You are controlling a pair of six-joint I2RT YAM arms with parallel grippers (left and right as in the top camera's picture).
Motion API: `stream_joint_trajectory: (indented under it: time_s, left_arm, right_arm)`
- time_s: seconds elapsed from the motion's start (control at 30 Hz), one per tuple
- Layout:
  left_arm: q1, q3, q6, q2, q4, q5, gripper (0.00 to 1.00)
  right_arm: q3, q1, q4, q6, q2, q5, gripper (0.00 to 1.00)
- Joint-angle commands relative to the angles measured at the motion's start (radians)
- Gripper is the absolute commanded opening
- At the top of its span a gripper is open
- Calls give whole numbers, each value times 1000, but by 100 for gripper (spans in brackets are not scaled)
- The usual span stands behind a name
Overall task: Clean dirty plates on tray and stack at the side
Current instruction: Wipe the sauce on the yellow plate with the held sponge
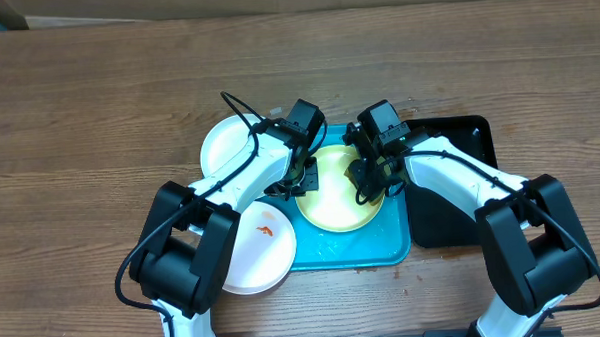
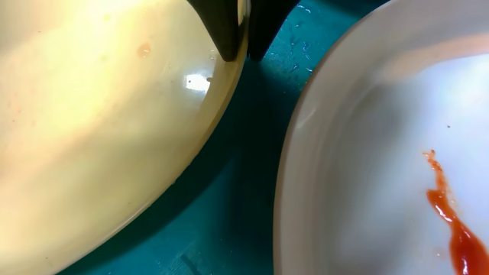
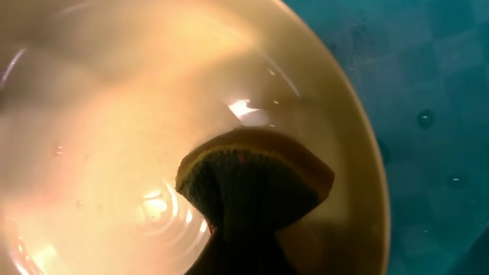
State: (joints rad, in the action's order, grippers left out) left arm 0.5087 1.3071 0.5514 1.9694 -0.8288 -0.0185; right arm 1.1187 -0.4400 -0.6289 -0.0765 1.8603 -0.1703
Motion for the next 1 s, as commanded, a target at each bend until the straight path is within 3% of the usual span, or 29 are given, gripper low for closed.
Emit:
stream_joint_trajectory:
  time_s: [0.0,0.43,0.6,0.97]
  left_arm:
    - [-11,-15,6,20,3,43,4]
    - [-11,-15,6,20,3,43,6]
    - [-11,-15,6,20,3,35,6]
    - [-11,-15,6,20,3,35,9]
  right_arm:
    - [-6,-3,-3,-7,23,-68,4]
    - [0,-2,-25,-116,23,-240,4]
    - [91,-1,-154,-240,22,-388,4]
    - [332,102,-403,-245,22,-286,4]
